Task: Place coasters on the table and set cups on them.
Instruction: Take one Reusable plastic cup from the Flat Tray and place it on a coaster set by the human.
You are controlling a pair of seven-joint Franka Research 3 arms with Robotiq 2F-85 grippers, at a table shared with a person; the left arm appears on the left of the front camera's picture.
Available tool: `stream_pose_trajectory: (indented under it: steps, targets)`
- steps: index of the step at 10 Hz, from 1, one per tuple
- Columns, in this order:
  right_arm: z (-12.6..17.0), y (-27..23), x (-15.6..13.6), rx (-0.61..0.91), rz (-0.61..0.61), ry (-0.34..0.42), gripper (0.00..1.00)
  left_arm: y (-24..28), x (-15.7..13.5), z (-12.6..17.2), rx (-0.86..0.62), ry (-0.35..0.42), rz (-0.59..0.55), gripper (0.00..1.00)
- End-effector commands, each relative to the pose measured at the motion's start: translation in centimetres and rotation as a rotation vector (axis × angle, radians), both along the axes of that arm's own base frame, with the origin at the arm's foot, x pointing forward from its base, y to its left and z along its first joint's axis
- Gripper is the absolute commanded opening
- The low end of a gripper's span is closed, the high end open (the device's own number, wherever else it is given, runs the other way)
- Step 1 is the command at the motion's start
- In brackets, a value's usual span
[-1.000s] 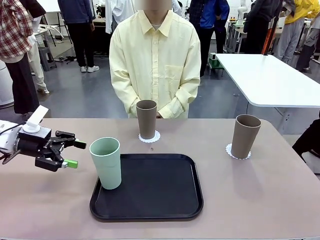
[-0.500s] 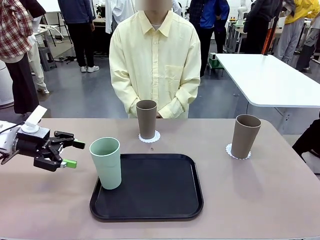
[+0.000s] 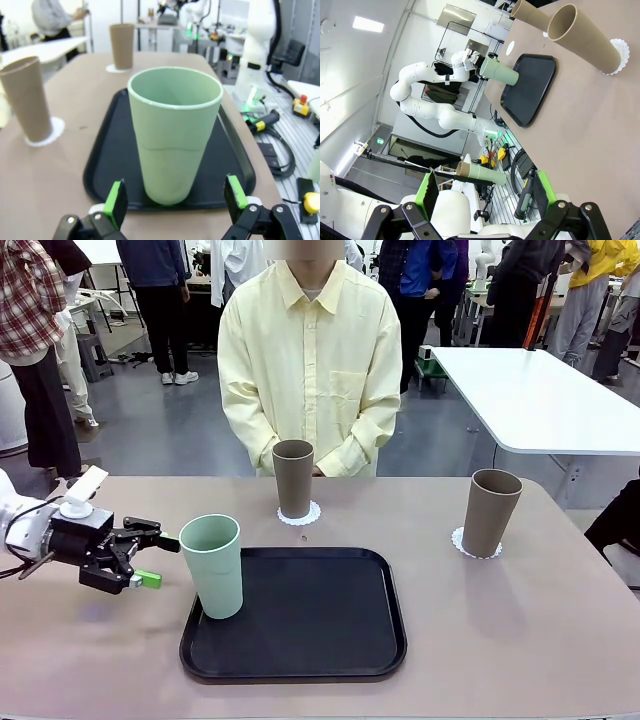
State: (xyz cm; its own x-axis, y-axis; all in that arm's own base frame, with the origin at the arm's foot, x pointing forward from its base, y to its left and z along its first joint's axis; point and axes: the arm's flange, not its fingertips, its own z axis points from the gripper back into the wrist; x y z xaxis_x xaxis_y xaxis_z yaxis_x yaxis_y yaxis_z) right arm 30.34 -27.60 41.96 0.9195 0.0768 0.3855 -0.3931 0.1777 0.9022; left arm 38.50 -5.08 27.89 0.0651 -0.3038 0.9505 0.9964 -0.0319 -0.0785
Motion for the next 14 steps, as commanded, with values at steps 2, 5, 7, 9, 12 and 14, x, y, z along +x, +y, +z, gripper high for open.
stream_pose_trajectory:
  steps: [2, 5, 7, 9, 12, 14]
  targets:
    - [0.1, 0.0, 0.0, 0.002, 0.001, 0.007, 1.00, -0.6, 0.7, -1.4, -0.049, -0.095, -0.034, 1.00]
    - [0.1, 0.0, 0.0, 0.002, 0.001, 0.007, 1.00, -1.7, 1.6, -3.0, -0.048, -0.118, -0.039, 1.00]
    - [0.1, 0.0, 0.0, 0.002, 0.001, 0.007, 1.00, -2.5, 2.2, -3.5, -0.058, -0.105, -0.034, 1.00]
    - [0.1, 0.0, 0.0, 0.002, 0.001, 0.007, 1.00, -3.6, 2.6, -3.3, -0.056, -0.079, -0.049, 1.00]
    - [0.1, 0.0, 0.0, 0.002, 0.001, 0.007, 1.00, -4.6, 2.5, -3.2, -0.051, -0.069, -0.072, 1.00]
    - [0.1, 0.0, 0.0, 0.002, 0.001, 0.007, 1.00, -4.9, 2.4, -3.3, -0.054, -0.067, -0.083, 1.00]
